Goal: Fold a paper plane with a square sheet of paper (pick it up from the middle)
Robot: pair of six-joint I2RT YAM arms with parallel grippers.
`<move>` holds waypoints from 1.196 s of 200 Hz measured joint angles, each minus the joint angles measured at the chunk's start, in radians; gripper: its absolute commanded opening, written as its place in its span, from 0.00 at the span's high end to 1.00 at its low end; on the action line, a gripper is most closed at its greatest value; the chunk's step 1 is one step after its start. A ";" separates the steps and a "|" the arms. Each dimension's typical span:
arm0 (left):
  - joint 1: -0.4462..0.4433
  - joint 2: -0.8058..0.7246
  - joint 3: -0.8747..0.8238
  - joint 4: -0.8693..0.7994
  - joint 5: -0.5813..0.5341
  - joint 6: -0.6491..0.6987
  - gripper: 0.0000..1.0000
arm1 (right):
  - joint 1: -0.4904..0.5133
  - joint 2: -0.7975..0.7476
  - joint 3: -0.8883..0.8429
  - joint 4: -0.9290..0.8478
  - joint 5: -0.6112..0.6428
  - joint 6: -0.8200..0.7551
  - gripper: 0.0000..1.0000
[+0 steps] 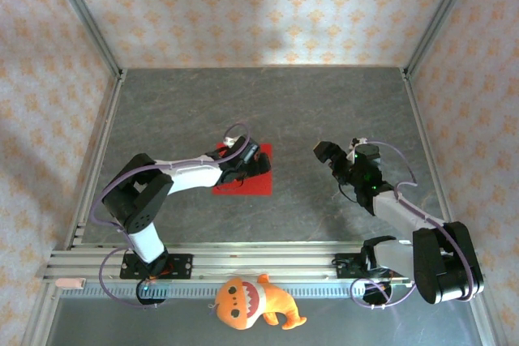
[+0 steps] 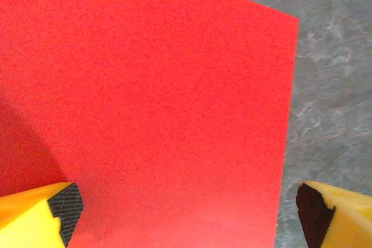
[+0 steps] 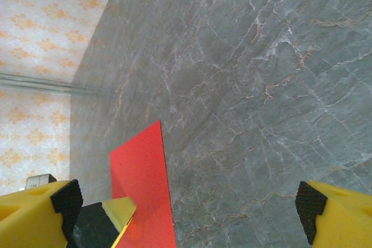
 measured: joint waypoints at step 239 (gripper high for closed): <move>-0.029 0.223 0.375 -0.481 -0.114 0.211 0.01 | 0.100 0.119 0.170 -0.246 0.014 -0.143 0.00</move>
